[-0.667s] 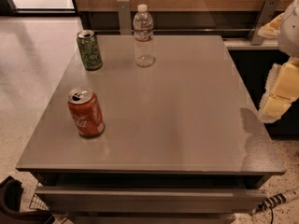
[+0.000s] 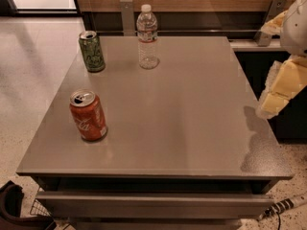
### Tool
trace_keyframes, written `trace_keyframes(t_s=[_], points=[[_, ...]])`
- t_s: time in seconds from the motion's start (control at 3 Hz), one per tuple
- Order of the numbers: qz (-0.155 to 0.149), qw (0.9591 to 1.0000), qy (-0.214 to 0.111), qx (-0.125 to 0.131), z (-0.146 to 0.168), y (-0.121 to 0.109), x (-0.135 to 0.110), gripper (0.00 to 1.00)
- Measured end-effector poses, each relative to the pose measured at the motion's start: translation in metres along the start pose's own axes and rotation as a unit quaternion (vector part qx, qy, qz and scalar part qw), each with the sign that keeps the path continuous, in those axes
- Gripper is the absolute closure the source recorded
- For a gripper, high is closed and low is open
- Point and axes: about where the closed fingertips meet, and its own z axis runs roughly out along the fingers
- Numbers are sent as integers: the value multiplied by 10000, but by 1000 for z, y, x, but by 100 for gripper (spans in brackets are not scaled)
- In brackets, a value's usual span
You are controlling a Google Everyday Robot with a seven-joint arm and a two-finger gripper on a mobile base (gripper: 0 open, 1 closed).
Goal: Knock water bottle over
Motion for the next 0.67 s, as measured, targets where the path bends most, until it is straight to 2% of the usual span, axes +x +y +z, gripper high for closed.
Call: trace_keyframes(t_s=[0.33,0.67], points=[[126,9971,-707,262,29,-33,-20,0],[551,9786,-1933,433,76,-62,-49,0]])
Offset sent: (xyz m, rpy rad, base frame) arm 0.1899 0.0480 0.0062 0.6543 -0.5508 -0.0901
